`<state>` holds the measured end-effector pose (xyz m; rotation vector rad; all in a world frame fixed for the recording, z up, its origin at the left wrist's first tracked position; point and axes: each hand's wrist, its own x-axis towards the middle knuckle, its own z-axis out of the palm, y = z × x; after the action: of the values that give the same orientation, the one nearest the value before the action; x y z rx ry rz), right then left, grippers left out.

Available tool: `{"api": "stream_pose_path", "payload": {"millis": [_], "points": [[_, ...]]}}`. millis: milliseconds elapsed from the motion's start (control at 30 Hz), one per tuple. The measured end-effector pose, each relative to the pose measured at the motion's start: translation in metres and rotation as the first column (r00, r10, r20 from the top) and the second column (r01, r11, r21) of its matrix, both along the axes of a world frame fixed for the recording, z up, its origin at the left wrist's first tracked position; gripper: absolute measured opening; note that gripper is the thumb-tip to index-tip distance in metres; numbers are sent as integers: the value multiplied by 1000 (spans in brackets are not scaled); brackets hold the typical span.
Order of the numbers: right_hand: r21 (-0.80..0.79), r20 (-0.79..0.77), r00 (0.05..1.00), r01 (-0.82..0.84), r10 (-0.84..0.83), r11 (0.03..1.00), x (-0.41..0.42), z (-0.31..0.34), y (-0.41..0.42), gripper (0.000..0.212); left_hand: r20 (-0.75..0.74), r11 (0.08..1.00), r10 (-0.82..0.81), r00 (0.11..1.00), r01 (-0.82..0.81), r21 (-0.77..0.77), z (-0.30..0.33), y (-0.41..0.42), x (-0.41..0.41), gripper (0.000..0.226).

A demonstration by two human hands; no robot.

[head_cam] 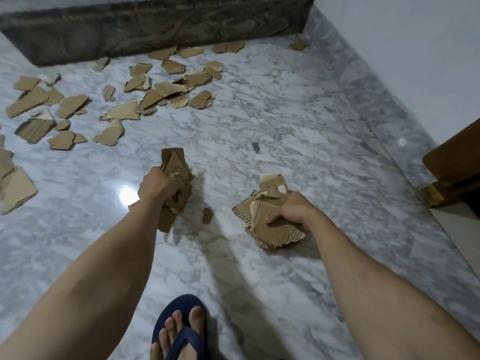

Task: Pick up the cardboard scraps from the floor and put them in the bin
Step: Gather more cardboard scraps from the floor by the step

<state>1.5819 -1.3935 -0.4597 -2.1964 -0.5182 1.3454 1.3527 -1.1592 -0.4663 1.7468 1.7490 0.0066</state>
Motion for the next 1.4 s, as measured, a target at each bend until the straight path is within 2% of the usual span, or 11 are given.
{"api": "stream_pose_path", "payload": {"millis": [133,233,333,500,667,800,933,1033,1167,1300,1400], "points": [[119,6,954,-299,300,947,-38,0,53,71,-14,1000,-2,1000,3,30,-1,-3,0,54],[25,76,834,-549,546,836,-70,-13,81,95,14,1000,14,1000,-14,-1,-2,-2,-4,55],[-90,101,743,-656,662,749,-91,-26,99,110,79,997,42,996,-38,-62,-8,6,-12,54],[-179,103,751,-631,653,755,-96,-29,113,69,267,966,156,951,-91,-241,-17,20,-35,53],[-228,36,753,-634,657,739,-96,-24,122,63,426,951,160,890,-24,-308,-14,21,-50,33],[-176,34,851,-512,525,841,-79,-10,138,61,540,945,242,806,-69,-321,-5,34,-62,21],[7,15,980,-200,200,980,-57,26,176,39,588,944,285,757,-113,-311,5,65,-75,19],[132,-101,995,14,0,991,-49,45,214,39,599,941,308,739,-142,-308,13,94,-79,20],[168,-183,980,107,-76,980,-51,66,265,28,594,931,335,731,-161,-327,26,131,-83,36],[115,-174,977,141,-120,983,-56,93,302,51,575,925,345,742,-166,-340,53,159,-90,37],[119,-148,980,148,-130,982,-55,114,325,56,542,925,340,768,-170,-339,71,177,-100,49]]}}
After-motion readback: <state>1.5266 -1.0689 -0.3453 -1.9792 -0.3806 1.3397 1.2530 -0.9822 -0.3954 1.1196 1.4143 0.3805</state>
